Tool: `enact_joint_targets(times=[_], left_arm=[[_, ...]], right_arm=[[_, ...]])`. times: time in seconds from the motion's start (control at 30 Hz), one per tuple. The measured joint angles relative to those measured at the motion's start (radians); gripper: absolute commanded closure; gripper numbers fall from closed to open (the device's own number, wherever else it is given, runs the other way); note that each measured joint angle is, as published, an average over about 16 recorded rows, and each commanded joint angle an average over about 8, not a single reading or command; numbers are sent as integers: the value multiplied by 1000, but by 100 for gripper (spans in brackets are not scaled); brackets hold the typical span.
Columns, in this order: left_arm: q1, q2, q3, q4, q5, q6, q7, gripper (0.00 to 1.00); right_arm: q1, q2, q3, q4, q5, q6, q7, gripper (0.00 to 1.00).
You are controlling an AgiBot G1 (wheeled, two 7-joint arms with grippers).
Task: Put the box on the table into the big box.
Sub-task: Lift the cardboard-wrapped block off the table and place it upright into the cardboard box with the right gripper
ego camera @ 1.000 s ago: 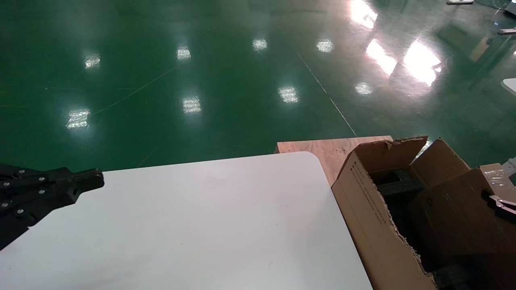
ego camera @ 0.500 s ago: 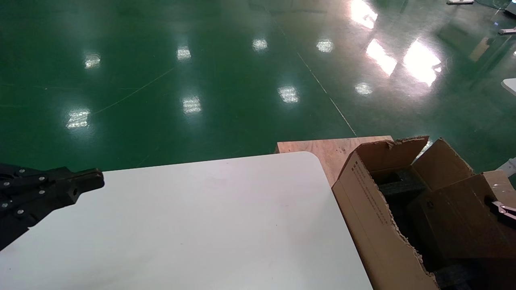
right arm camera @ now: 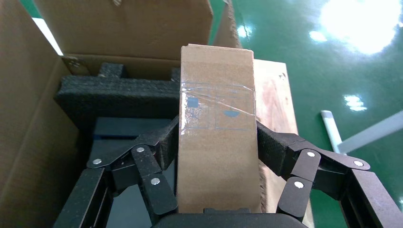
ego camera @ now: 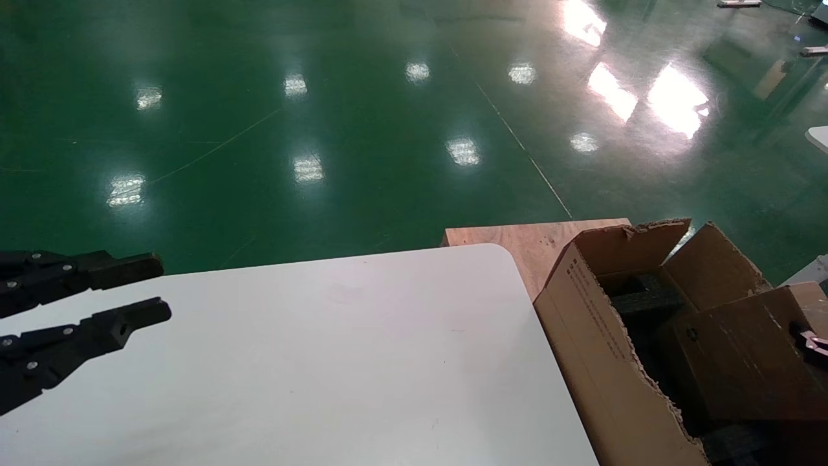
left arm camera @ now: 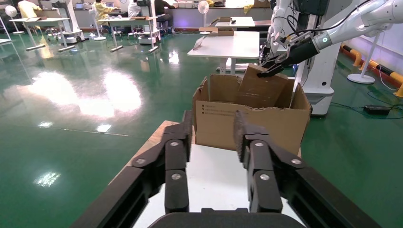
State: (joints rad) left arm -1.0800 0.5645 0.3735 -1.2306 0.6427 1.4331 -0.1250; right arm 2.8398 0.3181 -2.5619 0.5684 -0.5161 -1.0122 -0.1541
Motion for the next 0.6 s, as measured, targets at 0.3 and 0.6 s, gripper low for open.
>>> enact_joint_targets(times=[0.3,0.6], left_arm=[[0,0,0,0,0,0,0,0],[0,0,0,0,0,0,0,0]], right_arm=[[-6,-10,-8,-30,9,-5,-14,0],[-7,-12,-7,-31,9,-4,-15,0]])
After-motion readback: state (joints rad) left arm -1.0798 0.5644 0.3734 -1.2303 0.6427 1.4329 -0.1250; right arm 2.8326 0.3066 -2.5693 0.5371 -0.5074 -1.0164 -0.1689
